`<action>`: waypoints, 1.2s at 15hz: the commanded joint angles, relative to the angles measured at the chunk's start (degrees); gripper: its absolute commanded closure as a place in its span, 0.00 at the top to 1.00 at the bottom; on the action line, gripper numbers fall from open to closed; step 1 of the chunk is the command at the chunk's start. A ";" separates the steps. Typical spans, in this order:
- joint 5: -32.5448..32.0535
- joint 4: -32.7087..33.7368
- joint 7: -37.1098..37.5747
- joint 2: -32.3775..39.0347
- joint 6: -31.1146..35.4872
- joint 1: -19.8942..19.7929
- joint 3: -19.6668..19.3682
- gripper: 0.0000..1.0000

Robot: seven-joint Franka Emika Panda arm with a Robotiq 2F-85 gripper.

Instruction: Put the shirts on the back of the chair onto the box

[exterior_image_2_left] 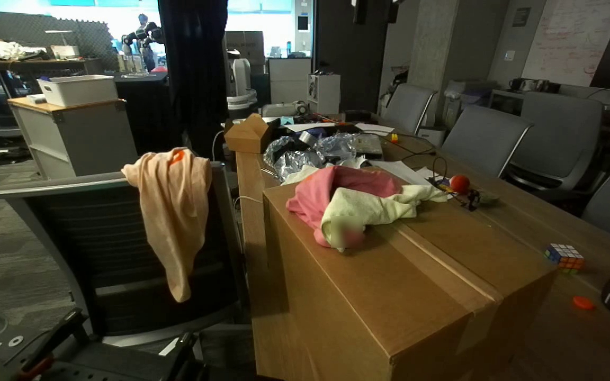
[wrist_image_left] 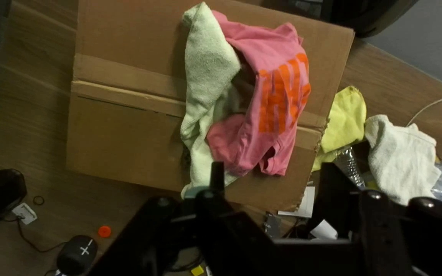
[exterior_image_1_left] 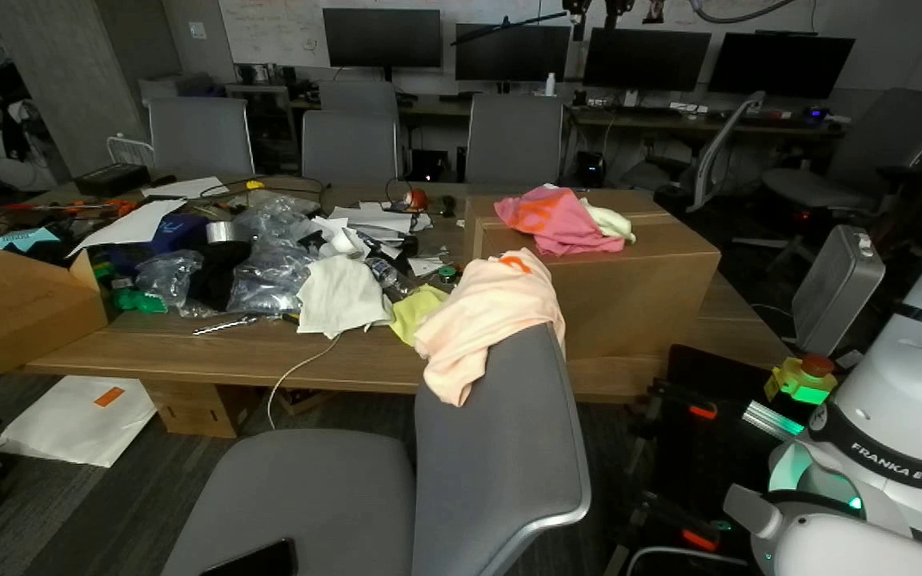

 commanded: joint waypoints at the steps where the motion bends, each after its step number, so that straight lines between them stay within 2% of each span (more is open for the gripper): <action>1: -1.32 -0.19 -5.38 -0.02 -4.09 1.25 1.52 0.97; 2: -2.25 -1.86 -6.53 -0.84 -4.72 2.09 2.19 1.00; 5: -4.91 -6.72 -9.65 -3.25 -5.07 4.53 4.22 1.00; 8: -6.85 -12.27 -9.39 -5.81 -4.26 7.43 6.43 1.00; 18: -3.23 -31.26 -9.67 -13.17 2.56 16.30 13.05 1.00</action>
